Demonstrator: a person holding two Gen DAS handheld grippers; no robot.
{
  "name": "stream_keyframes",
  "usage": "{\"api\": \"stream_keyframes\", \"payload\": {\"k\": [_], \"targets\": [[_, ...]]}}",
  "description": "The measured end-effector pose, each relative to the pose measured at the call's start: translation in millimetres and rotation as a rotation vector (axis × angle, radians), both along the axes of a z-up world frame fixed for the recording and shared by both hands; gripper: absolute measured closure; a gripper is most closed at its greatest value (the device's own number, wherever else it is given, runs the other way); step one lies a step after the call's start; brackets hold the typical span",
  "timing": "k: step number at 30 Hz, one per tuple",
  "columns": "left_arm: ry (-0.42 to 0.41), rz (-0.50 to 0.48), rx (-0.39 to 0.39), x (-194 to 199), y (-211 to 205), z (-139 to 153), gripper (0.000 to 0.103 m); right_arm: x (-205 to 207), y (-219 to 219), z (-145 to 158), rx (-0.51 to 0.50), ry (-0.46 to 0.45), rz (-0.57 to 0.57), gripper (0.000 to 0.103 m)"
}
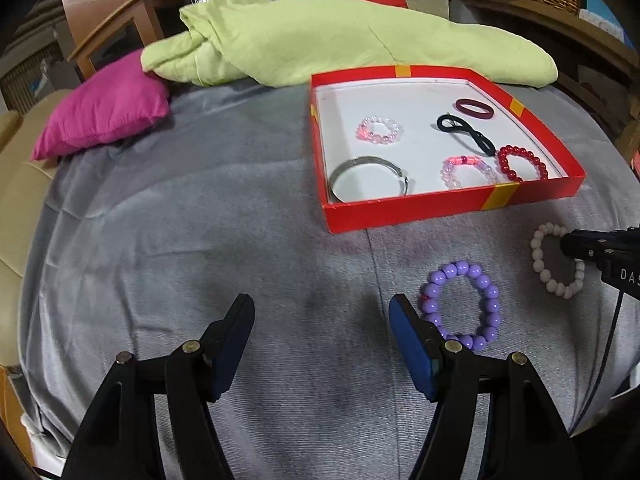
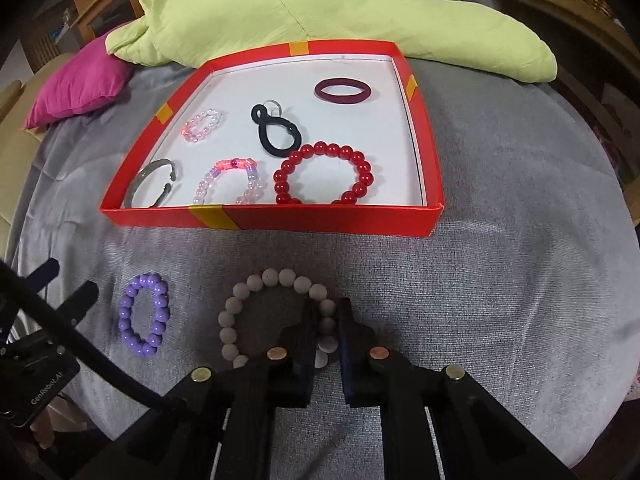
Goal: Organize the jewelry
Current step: 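Withdraw both open grippers from the box back over the bed, then grasp the purple bead bracelet with the left gripper while the right gripper approaches the white bead bracelet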
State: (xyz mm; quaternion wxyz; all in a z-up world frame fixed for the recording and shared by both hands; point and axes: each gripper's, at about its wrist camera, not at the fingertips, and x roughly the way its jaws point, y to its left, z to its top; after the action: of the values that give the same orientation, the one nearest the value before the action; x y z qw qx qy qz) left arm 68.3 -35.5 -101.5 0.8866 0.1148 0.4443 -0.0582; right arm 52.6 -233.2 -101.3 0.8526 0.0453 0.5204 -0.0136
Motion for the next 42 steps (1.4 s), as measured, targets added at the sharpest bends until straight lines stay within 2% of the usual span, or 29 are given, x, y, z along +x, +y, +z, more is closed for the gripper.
{"api": "stream_keyframes", "payload": {"k": [17, 25, 30, 36, 42], "targets": [[0.024, -0.068, 0.001, -4, -21, -5, 0.032, 4, -3, -4, 0.051, 0.003, 0.005, 0.09], [0.039, -0.076, 0.001, -2, -26, -9, 0.032, 4, -6, -4, 0.07, 0.005, 0.012, 0.09], [0.055, -0.088, 0.033, -2, -33, -16, 0.032, 3, -8, -4, 0.081, 0.006, 0.016, 0.09], [0.056, -0.081, 0.024, 0, -33, -17, 0.032, 2, -7, -4, 0.081, 0.003, 0.022, 0.09], [0.054, -0.066, 0.035, 2, -33, -20, 0.024, 2, -7, -5, 0.086, 0.003, 0.025, 0.09]]}}
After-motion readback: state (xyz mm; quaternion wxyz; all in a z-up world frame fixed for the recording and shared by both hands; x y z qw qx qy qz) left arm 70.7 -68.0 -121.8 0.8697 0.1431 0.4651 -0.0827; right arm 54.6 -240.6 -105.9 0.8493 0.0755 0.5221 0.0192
